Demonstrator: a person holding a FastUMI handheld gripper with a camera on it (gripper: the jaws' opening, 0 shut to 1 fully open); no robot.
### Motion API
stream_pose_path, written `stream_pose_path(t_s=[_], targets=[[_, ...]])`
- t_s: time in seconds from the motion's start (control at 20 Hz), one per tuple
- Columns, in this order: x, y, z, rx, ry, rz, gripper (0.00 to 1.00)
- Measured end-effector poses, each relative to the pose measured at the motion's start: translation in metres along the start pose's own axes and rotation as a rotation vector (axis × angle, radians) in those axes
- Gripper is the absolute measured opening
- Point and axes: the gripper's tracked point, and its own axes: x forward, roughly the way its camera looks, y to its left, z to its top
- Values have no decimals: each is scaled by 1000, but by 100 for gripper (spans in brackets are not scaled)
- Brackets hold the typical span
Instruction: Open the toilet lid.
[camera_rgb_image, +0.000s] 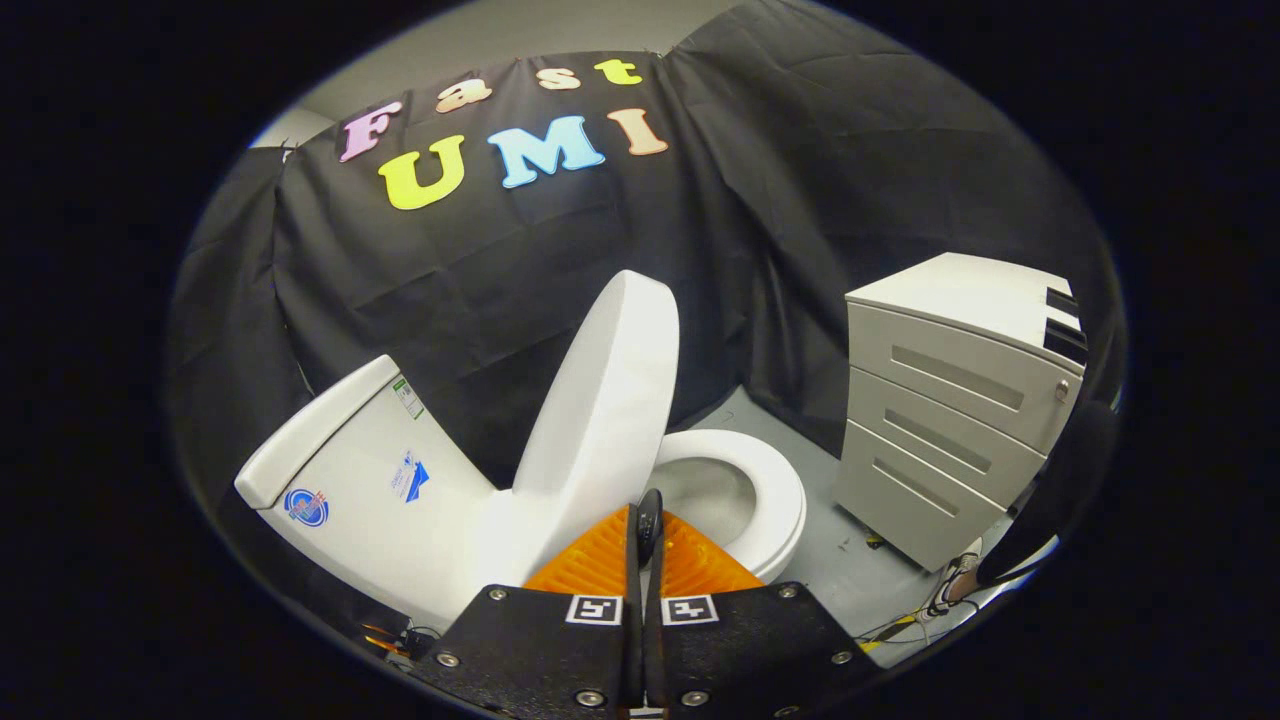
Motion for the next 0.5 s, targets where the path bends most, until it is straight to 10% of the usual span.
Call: stream_pose_path(t_s=[0.5], targets=[[-20, 51, 16, -179, -72, 16, 0]])
